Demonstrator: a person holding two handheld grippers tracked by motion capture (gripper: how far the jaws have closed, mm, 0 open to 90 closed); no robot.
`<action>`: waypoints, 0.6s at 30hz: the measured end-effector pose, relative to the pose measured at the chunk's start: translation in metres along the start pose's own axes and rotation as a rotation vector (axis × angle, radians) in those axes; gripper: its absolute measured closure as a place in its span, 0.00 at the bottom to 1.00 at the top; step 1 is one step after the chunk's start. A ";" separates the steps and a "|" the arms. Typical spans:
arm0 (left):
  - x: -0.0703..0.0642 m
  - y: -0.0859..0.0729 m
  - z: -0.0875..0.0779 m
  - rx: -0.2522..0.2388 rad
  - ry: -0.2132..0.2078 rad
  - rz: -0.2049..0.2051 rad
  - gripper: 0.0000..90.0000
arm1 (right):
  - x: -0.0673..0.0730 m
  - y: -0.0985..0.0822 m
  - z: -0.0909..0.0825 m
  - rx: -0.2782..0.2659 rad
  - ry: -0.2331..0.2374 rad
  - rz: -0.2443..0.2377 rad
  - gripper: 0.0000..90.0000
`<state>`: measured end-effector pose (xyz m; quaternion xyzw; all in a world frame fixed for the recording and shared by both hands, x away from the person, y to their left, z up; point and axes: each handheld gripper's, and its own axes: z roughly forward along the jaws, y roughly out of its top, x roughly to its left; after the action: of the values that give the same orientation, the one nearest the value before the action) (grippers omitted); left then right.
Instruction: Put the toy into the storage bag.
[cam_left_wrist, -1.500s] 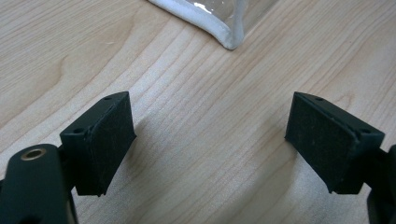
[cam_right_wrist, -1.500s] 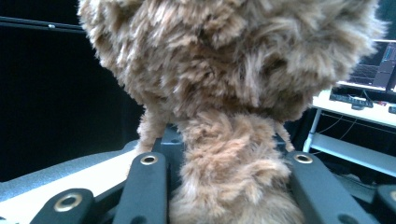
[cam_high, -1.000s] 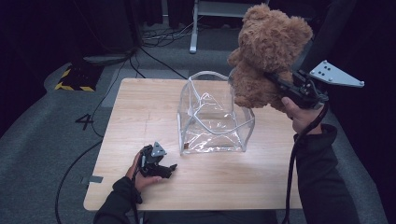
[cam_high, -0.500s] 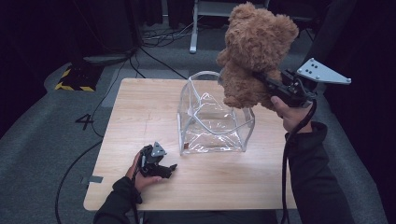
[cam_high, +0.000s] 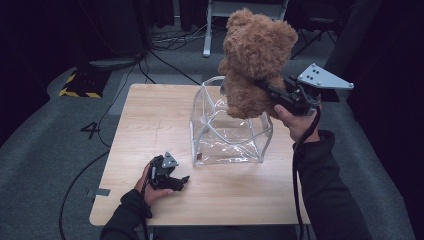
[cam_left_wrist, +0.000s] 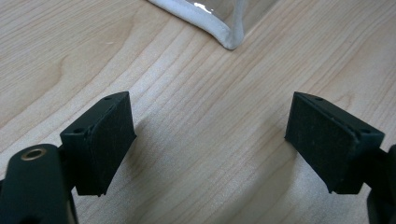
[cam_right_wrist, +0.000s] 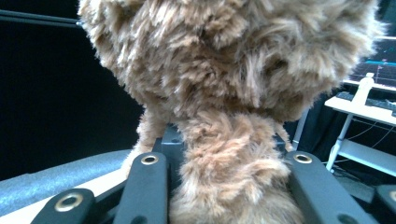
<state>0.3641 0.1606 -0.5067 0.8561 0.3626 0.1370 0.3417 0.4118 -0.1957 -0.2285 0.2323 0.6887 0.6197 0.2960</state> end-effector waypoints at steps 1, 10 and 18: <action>0.000 0.000 0.000 0.000 0.000 0.000 0.17 | 0.001 -0.001 0.002 0.004 0.003 0.000 0.73; 0.000 0.000 0.000 -0.001 0.000 -0.001 0.17 | 0.005 -0.008 0.015 0.033 0.018 0.011 0.72; 0.000 0.000 0.000 -0.002 0.000 -0.001 0.17 | 0.007 -0.021 0.023 0.062 0.033 0.018 0.72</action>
<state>0.3639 0.1606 -0.5068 0.8556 0.3629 0.1373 0.3425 0.4232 -0.1770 -0.2513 0.2375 0.7102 0.6045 0.2717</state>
